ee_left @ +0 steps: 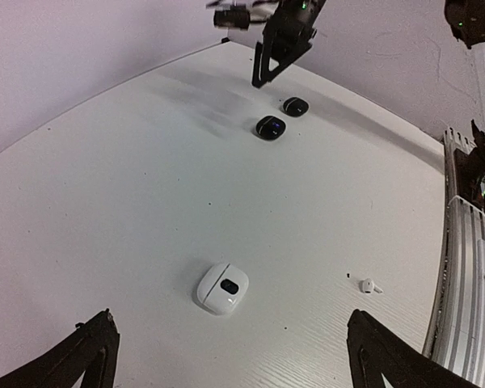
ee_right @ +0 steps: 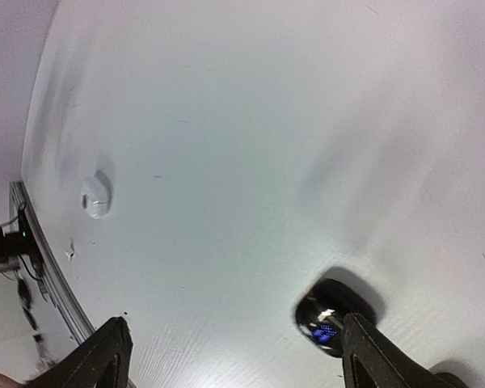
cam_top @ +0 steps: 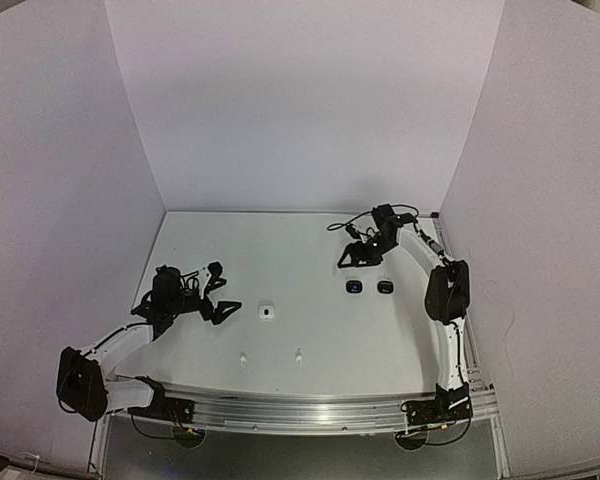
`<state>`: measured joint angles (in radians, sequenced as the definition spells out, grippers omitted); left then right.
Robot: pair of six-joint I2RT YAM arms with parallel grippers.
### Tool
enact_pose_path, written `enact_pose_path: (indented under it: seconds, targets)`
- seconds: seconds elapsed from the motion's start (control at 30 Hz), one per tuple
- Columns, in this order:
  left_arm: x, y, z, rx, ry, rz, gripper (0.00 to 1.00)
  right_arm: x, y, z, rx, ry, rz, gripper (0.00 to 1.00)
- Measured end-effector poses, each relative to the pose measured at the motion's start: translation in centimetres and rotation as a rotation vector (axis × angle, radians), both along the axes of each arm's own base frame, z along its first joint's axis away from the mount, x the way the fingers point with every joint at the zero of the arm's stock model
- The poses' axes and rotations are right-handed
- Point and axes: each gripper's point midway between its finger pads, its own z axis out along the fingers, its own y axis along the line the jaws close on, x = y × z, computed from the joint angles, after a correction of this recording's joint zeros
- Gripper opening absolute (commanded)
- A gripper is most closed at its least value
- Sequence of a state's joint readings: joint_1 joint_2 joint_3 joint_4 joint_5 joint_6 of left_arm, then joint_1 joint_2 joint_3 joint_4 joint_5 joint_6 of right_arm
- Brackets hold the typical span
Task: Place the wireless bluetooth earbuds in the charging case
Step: Pick up the charging case from the center of the board.
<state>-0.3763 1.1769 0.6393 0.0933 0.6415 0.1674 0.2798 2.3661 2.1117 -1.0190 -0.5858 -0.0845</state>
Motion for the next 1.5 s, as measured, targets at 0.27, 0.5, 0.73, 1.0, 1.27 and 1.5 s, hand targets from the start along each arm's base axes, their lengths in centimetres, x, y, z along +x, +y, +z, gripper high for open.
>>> enact_pose_path:
  seconds: [0.27,0.5,0.73,1.0,1.27,1.5]
  targets:
    - [-0.8,1.2,-0.1,0.026,0.025,0.028,1.0,-10.1,16.7,10.3,0.149,-0.673,0.613,0.91]
    - [-1.0,2.4,-0.1,-0.004,0.058,0.132,1.0,-12.0,23.5,3.8,0.169,-0.795,0.849,0.89]
    - [-1.0,3.1,0.4,-0.017,0.045,0.178,0.99,-10.6,24.8,-3.9,0.107,-0.751,0.894,0.88]
    - [-0.9,3.1,0.8,-0.025,0.037,0.185,0.99,-11.0,25.4,-7.2,0.086,-0.704,0.898,0.81]
    - [-0.7,3.0,0.6,-0.025,0.039,0.185,0.99,-12.0,26.3,-7.6,0.085,-0.697,0.902,0.4]
    - [-0.7,3.0,0.7,-0.031,0.042,0.189,0.98,-12.2,26.6,-7.7,0.087,-0.71,0.905,0.16]
